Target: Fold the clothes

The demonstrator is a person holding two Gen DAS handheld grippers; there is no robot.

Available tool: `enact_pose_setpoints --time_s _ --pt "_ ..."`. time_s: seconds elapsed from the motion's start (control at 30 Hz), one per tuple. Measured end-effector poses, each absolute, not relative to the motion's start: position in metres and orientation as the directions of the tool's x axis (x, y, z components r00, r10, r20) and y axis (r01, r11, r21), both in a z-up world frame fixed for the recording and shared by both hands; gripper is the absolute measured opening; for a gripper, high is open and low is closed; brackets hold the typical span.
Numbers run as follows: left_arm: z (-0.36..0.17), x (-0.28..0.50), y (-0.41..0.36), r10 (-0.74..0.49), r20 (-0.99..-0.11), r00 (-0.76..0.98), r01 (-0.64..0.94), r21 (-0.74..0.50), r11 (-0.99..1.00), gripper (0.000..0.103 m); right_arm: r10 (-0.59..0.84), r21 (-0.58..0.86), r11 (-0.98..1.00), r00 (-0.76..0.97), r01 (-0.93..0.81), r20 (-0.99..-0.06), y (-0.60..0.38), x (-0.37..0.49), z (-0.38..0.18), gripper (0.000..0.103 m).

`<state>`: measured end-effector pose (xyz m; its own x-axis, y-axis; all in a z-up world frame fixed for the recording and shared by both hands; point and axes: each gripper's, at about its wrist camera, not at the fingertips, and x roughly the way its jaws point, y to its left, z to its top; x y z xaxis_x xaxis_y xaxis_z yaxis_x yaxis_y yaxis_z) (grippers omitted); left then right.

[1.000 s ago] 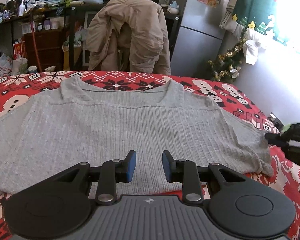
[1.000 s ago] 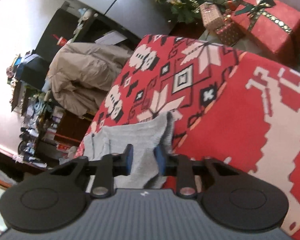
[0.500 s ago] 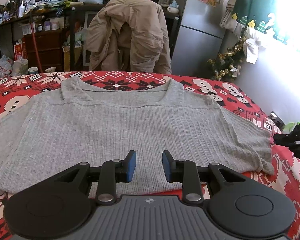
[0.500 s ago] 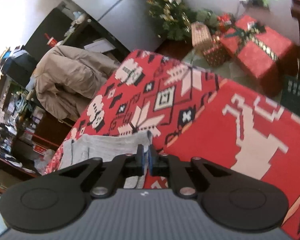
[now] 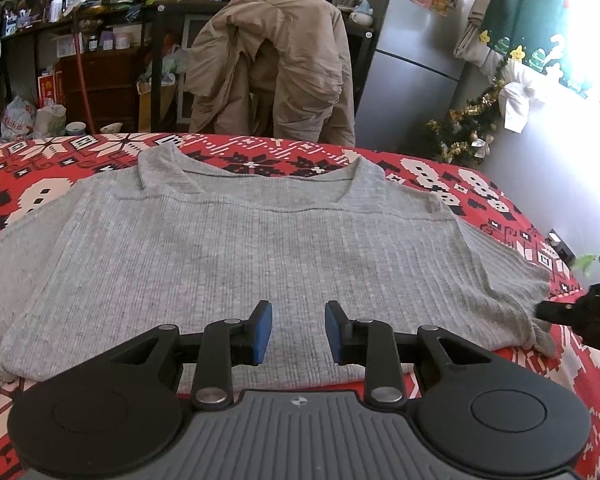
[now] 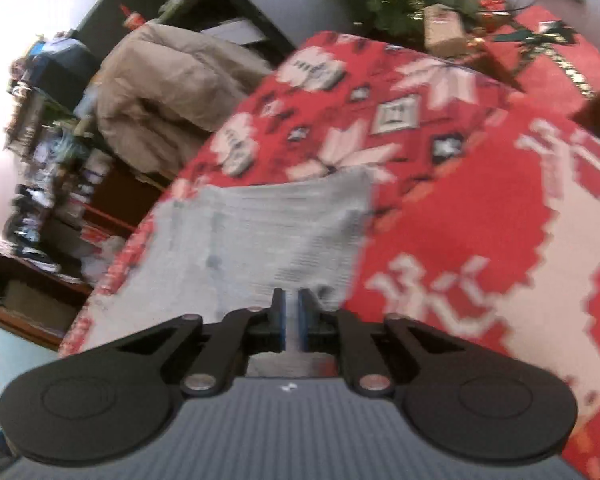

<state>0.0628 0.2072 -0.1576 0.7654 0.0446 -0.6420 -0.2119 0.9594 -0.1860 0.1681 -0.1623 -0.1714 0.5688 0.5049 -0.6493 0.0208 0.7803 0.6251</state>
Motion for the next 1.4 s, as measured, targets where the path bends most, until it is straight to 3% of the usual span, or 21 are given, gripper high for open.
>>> enact_pose_setpoints --time_s 0.07,0.1,0.13,0.23,0.3,0.37,0.53,0.67,0.8,1.07,1.13,1.27,1.4 --pt "-0.158 0.061 0.209 0.052 -0.641 0.766 -0.214 -0.177 0.961 0.028 0.479 0.615 0.788 0.584 0.044 -0.655 -0.172 0.164 -0.168 0.000" --pt "-0.157 0.060 0.210 0.055 -0.640 0.766 -0.217 -0.177 0.960 0.028 0.464 0.607 0.793 0.594 0.053 -0.657 -0.175 0.162 -0.166 0.010" --pt "-0.157 0.058 0.213 0.056 -0.639 0.767 -0.223 -0.183 0.958 0.028 0.449 0.600 0.798 0.610 0.055 -0.653 -0.178 0.160 -0.163 0.011" --pt "-0.156 0.052 0.222 0.056 -0.635 0.770 -0.240 -0.207 0.948 0.029 0.478 0.638 0.770 0.654 0.010 -0.587 -0.173 0.157 -0.150 0.014" --pt "-0.152 0.043 0.233 0.056 -0.628 0.777 -0.266 -0.246 0.932 0.032 0.498 0.625 0.779 0.664 -0.058 -0.558 -0.154 0.156 -0.139 0.031" --pt "-0.148 0.033 0.244 0.066 -0.620 0.782 -0.300 -0.280 0.912 0.043 0.519 0.608 0.784 0.671 -0.126 -0.530 -0.135 0.155 -0.128 0.043" --pt "-0.141 0.003 0.275 0.132 -0.612 0.780 -0.406 -0.333 0.851 0.049 0.573 0.572 0.784 0.635 -0.241 -0.519 -0.077 0.147 -0.121 0.063" --pt "-0.132 -0.022 0.310 0.214 -0.631 0.746 -0.501 -0.319 0.804 0.051 0.605 0.529 0.782 0.605 -0.329 -0.518 -0.037 0.134 -0.113 0.090" --pt "-0.119 -0.045 0.356 0.266 -0.655 0.707 -0.594 -0.346 0.726 0.058 0.588 0.438 0.807 0.615 -0.397 -0.525 -0.010 0.119 -0.101 0.102" --pt "-0.117 -0.035 0.417 0.258 -0.799 0.544 -0.746 -0.320 0.584 0.057 0.582 0.505 0.805 0.582 -0.312 -0.568 -0.013 0.121 -0.106 0.102" --pt "-0.122 -0.028 0.423 0.257 -0.827 0.500 -0.775 -0.295 0.559 0.053 0.583 0.514 0.804 0.574 -0.301 -0.576 -0.014 0.127 -0.111 0.102" --pt "-0.132 -0.015 0.433 0.252 -0.874 0.416 -0.824 -0.245 0.510 0.034 0.594 0.533 0.794 0.554 -0.292 -0.583 -0.017 0.132 -0.116 0.102" --pt "-0.135 -0.011 0.433 0.252 -0.882 0.399 -0.843 -0.244 0.480 0.034 0.607 0.549 0.785 0.537 -0.288 -0.586 -0.020 0.135 -0.119 0.102"
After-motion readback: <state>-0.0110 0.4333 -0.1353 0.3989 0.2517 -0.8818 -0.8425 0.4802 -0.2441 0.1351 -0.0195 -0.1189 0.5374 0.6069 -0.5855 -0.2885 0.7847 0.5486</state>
